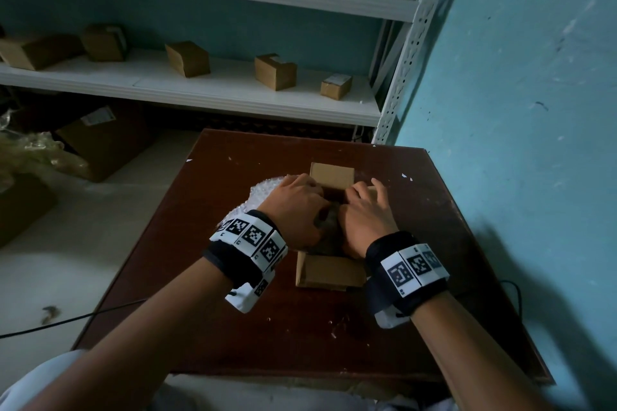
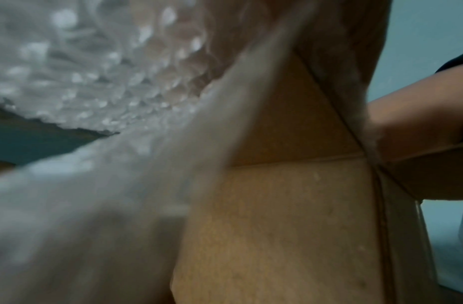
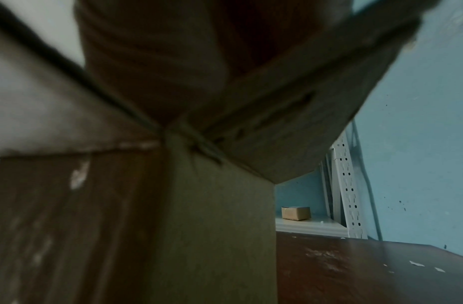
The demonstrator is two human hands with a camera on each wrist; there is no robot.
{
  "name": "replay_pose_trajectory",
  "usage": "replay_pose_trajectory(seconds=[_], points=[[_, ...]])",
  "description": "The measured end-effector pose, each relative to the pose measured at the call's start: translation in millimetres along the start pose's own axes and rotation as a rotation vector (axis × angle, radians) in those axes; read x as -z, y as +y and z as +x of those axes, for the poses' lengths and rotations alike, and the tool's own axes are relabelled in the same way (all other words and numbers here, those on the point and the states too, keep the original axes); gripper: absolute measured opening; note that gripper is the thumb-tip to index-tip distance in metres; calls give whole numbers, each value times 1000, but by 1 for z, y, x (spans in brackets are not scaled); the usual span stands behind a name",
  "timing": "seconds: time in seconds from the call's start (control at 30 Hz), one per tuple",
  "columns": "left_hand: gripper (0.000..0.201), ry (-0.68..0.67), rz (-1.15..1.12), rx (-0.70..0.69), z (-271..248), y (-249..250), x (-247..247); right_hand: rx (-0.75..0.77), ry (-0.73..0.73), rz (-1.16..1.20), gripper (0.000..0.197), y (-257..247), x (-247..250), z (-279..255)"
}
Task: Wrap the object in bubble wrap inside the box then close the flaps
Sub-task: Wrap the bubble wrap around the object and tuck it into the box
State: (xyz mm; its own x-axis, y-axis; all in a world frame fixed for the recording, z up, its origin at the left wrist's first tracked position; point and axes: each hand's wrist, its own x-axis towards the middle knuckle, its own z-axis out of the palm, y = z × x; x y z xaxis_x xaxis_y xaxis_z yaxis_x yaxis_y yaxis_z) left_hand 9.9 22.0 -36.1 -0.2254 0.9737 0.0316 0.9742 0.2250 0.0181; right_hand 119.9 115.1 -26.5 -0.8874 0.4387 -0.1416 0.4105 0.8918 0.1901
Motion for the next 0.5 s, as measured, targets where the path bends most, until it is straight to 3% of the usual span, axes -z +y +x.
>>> replay_pose_trajectory(seconds=[0.5], points=[[33, -27, 37, 3, 2, -2, -7, -10, 39, 116, 27, 2, -11, 6]])
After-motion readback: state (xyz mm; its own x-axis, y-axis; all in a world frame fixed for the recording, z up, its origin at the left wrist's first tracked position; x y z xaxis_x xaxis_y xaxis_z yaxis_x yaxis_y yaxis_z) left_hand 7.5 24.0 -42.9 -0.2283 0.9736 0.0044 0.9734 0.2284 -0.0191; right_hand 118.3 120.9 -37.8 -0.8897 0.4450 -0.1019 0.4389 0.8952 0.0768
